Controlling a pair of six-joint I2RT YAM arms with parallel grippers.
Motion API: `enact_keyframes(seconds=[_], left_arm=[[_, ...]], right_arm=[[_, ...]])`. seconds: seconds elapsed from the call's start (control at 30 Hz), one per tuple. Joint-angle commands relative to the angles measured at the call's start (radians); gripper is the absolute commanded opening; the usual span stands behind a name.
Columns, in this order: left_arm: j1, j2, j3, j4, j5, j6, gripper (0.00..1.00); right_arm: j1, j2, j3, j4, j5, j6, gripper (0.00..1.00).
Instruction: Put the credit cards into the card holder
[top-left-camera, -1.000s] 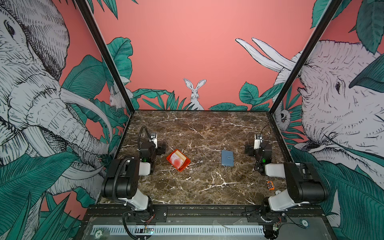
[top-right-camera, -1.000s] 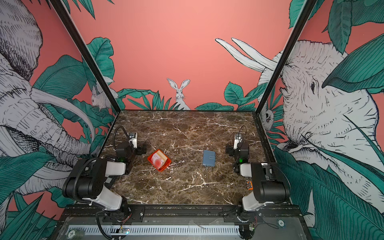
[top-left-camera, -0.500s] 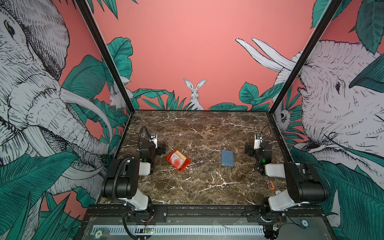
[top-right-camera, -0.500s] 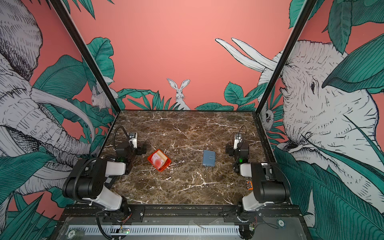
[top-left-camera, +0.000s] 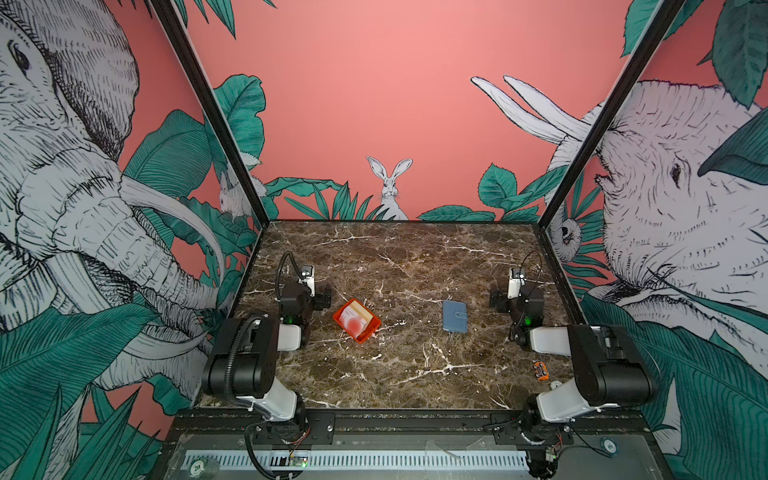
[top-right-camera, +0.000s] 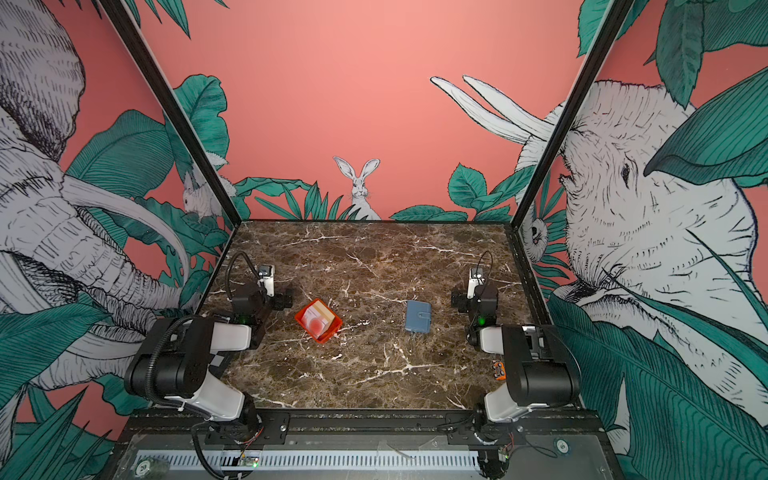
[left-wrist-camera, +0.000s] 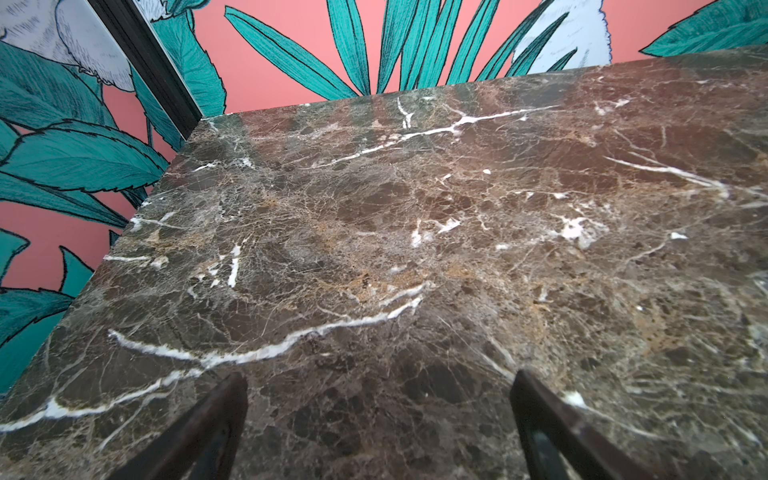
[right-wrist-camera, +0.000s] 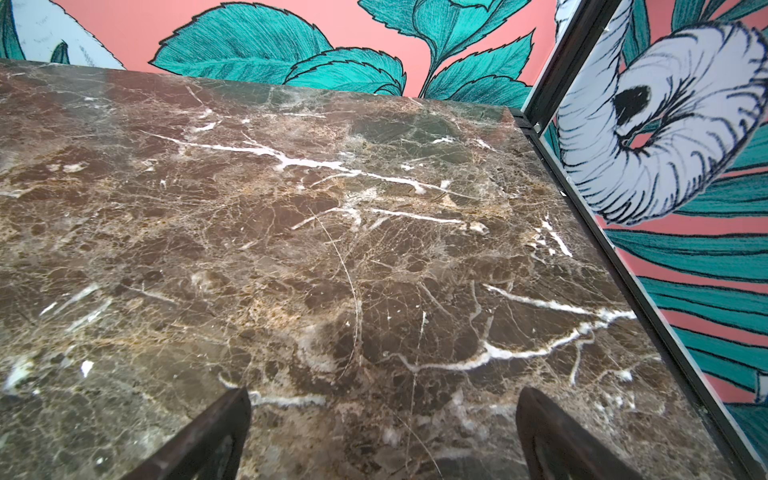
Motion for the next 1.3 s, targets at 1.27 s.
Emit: enact_keyframes(seconds=[1.27], left_arm=[[-0.001,-0.022,-0.008,0.032,0.02,0.019,0.99]], right_arm=[[-0.001,-0.003,-0.02,0.082,0.043,0.017,0.98]])
